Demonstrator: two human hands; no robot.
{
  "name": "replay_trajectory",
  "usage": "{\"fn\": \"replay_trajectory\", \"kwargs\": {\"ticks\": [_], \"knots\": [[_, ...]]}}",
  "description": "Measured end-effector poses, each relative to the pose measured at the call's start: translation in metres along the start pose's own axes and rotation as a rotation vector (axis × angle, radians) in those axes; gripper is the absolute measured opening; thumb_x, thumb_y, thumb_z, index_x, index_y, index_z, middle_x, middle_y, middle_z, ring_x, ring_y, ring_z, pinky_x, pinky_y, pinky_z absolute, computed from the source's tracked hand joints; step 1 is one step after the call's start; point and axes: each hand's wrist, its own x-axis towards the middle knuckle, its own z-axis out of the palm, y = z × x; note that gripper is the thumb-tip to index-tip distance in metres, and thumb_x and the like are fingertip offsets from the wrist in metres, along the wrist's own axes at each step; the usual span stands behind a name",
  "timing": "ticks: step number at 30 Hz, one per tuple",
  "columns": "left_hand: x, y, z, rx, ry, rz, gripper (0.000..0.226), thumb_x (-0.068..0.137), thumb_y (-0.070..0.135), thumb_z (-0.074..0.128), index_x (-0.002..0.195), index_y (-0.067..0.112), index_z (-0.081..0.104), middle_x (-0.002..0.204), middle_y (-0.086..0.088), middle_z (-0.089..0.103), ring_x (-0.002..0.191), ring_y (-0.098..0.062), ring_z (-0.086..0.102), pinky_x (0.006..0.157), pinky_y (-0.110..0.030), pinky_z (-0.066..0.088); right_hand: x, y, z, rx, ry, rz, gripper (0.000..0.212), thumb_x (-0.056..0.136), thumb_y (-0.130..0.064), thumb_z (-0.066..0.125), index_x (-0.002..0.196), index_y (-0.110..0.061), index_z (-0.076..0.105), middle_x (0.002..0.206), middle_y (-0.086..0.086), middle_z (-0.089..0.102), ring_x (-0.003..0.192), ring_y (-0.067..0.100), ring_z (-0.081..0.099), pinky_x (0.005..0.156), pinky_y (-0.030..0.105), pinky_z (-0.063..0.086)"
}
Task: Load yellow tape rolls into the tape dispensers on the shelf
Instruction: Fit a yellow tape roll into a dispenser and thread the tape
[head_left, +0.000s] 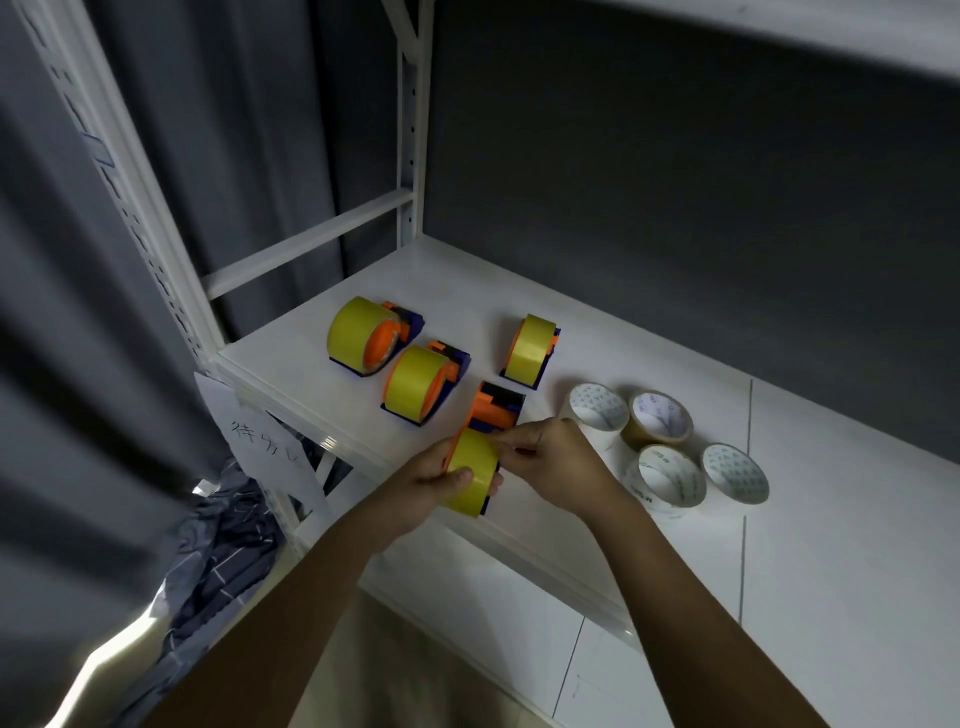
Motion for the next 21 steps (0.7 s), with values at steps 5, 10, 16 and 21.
{"fn": "replay_trajectory", "kwargs": {"ticks": [5, 10, 16, 21], "knots": [[-0.001, 0.0, 0.0, 0.028, 0.018, -0.005, 0.029, 0.096, 0.014, 0.046, 0.113, 0.037, 0.053, 0.105, 0.023, 0.068, 0.102, 0.005, 0.061, 0.079, -0.008, 0.047, -0.002, 0.003, 0.0, 0.056, -0.025, 0.046, 0.023, 0.085, -0.019, 0.068, 0.107, -0.018, 0.072, 0.074, -0.023, 0.07, 0.052, -0.002, 0.05, 0.059, 0.012, 0.04], [-0.002, 0.005, 0.002, 0.024, 0.015, -0.023, 0.029, 0.096, 0.012, 0.045, 0.11, 0.036, 0.051, 0.099, 0.028, 0.069, 0.096, 0.008, 0.062, 0.074, -0.005, 0.046, 0.0, -0.002, 0.0, -0.004, -0.021, 0.028, 0.02, 0.087, -0.015, 0.062, 0.104, -0.015, 0.073, 0.097, 0.001, 0.075, 0.081, 0.011, 0.067, 0.076, 0.029, 0.053], [-0.004, 0.01, 0.004, 0.019, 0.025, -0.047, 0.029, 0.097, 0.011, 0.042, 0.107, 0.037, 0.049, 0.089, 0.031, 0.069, 0.085, 0.013, 0.063, 0.062, -0.002, 0.046, -0.002, 0.001, 0.002, -0.023, 0.022, -0.02, 0.022, 0.091, -0.008, 0.055, 0.1, -0.011, 0.074, 0.092, 0.008, 0.074, 0.085, 0.021, 0.067, 0.079, 0.039, 0.052], [-0.005, 0.011, 0.005, 0.022, 0.022, -0.044, 0.03, 0.097, 0.011, 0.041, 0.106, 0.038, 0.048, 0.087, 0.034, 0.068, 0.084, 0.016, 0.062, 0.06, 0.0, 0.045, -0.003, 0.004, 0.0, 0.079, -0.035, 0.012, 0.022, 0.089, -0.014, 0.062, 0.107, -0.018, 0.073, 0.085, -0.001, 0.075, 0.073, 0.02, 0.065, 0.075, 0.031, 0.053]]}}
